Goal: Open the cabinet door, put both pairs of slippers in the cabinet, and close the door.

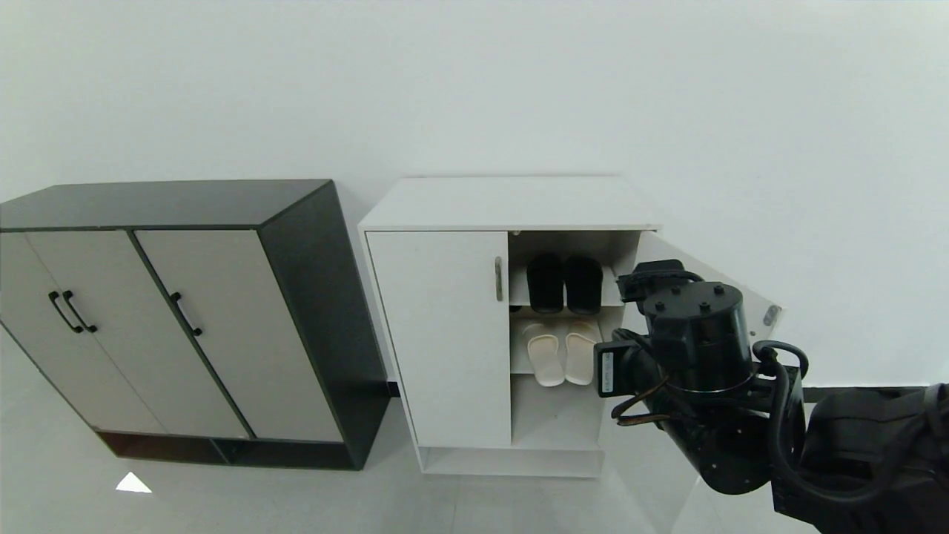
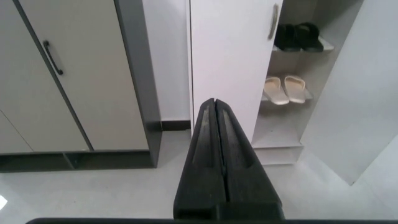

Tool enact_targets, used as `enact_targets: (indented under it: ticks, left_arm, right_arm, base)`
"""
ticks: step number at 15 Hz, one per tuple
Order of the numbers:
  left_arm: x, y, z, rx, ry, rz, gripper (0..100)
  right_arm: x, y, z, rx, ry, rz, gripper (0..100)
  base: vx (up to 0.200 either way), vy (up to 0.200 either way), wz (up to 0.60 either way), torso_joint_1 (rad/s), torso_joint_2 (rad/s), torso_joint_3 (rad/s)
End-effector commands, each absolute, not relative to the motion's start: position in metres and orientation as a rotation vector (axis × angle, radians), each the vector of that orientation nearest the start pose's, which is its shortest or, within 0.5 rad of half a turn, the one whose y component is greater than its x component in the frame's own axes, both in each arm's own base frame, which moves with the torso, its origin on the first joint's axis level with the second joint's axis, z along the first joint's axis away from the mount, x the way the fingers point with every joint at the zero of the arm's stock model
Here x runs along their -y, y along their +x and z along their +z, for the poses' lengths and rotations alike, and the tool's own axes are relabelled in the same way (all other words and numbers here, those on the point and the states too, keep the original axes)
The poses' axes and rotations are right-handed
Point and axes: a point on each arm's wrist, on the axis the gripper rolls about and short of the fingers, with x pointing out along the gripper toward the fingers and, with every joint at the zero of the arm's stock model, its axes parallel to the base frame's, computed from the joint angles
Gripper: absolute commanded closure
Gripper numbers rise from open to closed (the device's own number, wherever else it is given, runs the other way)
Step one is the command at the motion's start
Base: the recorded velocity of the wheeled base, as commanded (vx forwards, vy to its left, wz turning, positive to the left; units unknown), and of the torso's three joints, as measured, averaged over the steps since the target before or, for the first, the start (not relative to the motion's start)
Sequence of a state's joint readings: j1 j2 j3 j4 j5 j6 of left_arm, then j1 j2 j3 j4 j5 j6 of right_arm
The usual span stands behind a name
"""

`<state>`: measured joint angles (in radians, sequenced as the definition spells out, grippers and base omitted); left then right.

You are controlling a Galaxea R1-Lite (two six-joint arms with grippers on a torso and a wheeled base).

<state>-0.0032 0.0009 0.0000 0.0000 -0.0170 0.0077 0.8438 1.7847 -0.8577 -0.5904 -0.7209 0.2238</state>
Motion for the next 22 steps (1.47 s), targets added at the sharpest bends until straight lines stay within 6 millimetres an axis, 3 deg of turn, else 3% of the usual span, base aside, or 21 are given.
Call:
enact_targets:
  ticks: [1,6,16,22]
  left_arm:
    - [0.0003,-0.0227,0.0755,-0.001,0.008,-0.02,100]
    - [0.0003,-0.0227,0.0755,-0.001,0.008,-0.02,100]
    - [0.0003,-0.0227,0.0755,-0.001,0.008,-0.02,100]
    - [0.0003,-0.0227,0.0755,-0.001,0.008,-0.02,100]
  right_arm:
    - [-0.2296,0.2241,0.1664,-0.251,-0.015,0.094,100]
    - [-0.2282,0.2229,0.1638,-0.257,-0.021,0.095,100]
    - [-0.2283,0.223,0.1631,-0.257,-0.029,0.095,100]
    - [-0.2259,0.2254,0.1631,-0.257,-0.039,0.086,100]
  base:
    - [0.0,0.0,0.0,0.222,-0.53,-0.31]
    - [0.0,0.0,0.0,0.195,-0.45,-0.261]
    - [0.0,0.0,0.0,0.022,-0.05,-0.028]
    - [0.0,0.0,0.0,0.228,-0.5,-0.276]
